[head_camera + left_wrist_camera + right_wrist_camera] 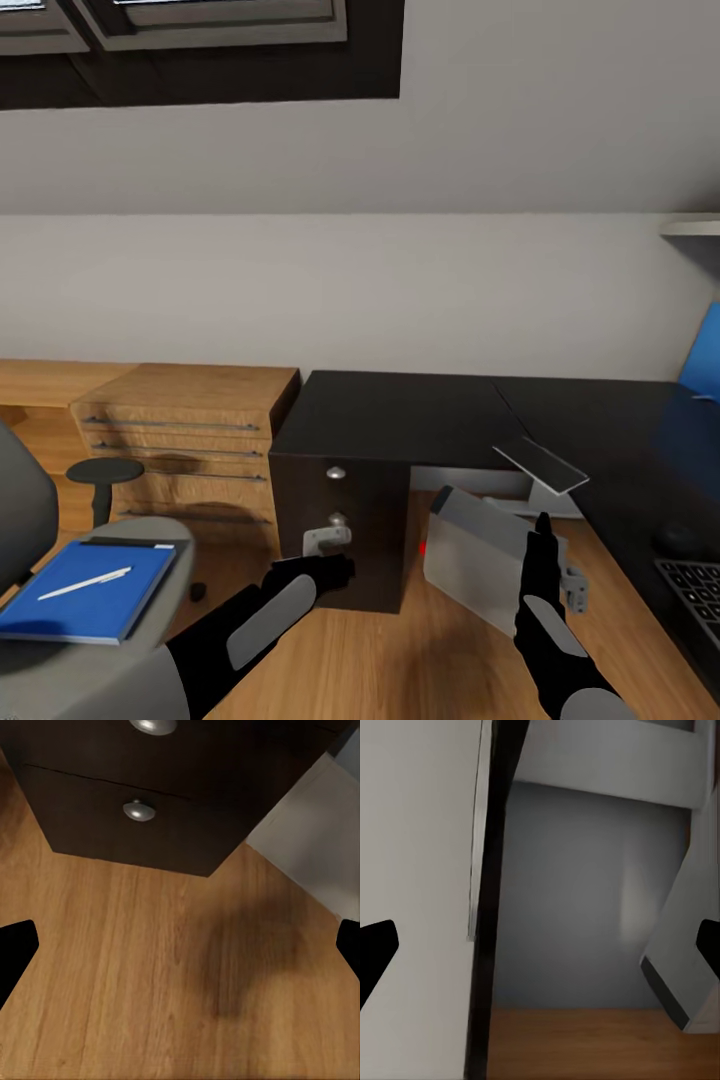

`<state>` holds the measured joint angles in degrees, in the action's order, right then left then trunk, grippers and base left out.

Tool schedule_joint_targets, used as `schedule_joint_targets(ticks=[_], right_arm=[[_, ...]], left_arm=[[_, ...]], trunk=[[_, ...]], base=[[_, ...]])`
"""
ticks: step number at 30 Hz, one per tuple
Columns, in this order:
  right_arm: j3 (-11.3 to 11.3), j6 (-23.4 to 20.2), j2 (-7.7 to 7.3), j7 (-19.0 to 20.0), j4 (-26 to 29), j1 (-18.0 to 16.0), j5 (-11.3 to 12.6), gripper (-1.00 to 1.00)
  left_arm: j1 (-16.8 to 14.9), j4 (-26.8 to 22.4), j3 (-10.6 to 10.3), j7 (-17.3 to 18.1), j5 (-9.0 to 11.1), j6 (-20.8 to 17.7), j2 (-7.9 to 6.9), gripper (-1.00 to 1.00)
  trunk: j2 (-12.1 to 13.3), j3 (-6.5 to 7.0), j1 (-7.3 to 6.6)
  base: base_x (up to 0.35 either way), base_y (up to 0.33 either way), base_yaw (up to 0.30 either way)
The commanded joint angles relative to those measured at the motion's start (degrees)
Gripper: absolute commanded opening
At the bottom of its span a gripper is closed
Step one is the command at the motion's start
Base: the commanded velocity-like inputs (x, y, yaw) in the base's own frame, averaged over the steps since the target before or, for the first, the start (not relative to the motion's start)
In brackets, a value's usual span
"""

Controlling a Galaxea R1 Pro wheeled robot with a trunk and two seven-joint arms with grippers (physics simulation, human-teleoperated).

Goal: In the bedroom, organize the workspace by keeping the computer under the desk, ensuring the monitor is on the desk, placing the keyboard on the desk next to the monitor, placing the mouse on the desk next to the keyboard, moving the folder from the swivel chair onto the desk next to the mouse, stacking the notebook on top of the folder with the pen on top of the notebook, and positioning the swivel chair next to the desk.

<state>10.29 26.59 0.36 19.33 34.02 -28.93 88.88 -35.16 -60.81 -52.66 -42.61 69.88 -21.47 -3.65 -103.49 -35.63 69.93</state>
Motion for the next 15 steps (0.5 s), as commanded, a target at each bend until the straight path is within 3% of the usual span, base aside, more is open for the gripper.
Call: schedule_joint_targets(ticks=[1,15], right_arm=[[0.15,-0.06,-0.01,0.45,0.02,-0.05,0.59,1.00],[0.35,0.03,-0.75,0.51,1.30,-0.05,0.37,1.00]], left_arm=[[-0.08,-0.09,-0.38,-0.37,0.26,-0.06,-0.05,1.00],[-0.08,-0.03,-1.44,-0.37,0.40,-0.06,-0.04,1.00]], trunk=[[-0.45,-0.25,0.22],[-0.45,-0.25,0.22]], base=[[0.000,0.000,0.000],[0.000,0.000,0.000]])
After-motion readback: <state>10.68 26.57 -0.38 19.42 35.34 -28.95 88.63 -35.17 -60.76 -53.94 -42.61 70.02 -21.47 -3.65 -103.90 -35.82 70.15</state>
